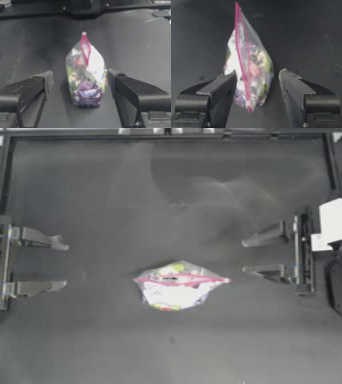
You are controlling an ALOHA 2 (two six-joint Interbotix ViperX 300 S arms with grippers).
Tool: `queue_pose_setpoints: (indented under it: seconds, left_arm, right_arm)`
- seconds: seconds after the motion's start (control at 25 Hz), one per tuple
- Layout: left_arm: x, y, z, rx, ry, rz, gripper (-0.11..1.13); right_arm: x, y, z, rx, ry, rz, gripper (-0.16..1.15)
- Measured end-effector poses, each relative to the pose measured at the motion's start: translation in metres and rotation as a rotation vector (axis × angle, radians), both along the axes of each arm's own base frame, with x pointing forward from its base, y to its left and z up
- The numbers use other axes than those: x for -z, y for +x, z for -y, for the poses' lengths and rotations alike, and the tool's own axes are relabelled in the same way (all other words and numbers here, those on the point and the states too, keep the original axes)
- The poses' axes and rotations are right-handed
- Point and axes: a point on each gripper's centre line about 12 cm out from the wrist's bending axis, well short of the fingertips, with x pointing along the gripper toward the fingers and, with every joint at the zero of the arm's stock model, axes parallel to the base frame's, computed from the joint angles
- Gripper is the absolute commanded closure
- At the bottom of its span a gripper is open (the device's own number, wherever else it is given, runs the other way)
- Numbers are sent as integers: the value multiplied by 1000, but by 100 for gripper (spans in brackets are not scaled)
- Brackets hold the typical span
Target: Put candy in bag
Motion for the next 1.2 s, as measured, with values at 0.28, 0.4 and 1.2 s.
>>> queue_pose_setpoints:
  seconds: [0.28,0.4,1.2]
  left_arm:
    - [3,-10,-1,-8,1,26,5]
    - [2,-15,-1,-11,1,48,6]
    - [6,-53,-1,-39,7,135,6]
  right_arm:
    - [-9,-13,-1,4,-5,55,11]
    - [-12,-21,-2,7,-3,82,11]
    - [-12,-44,1,34,4,182,11]
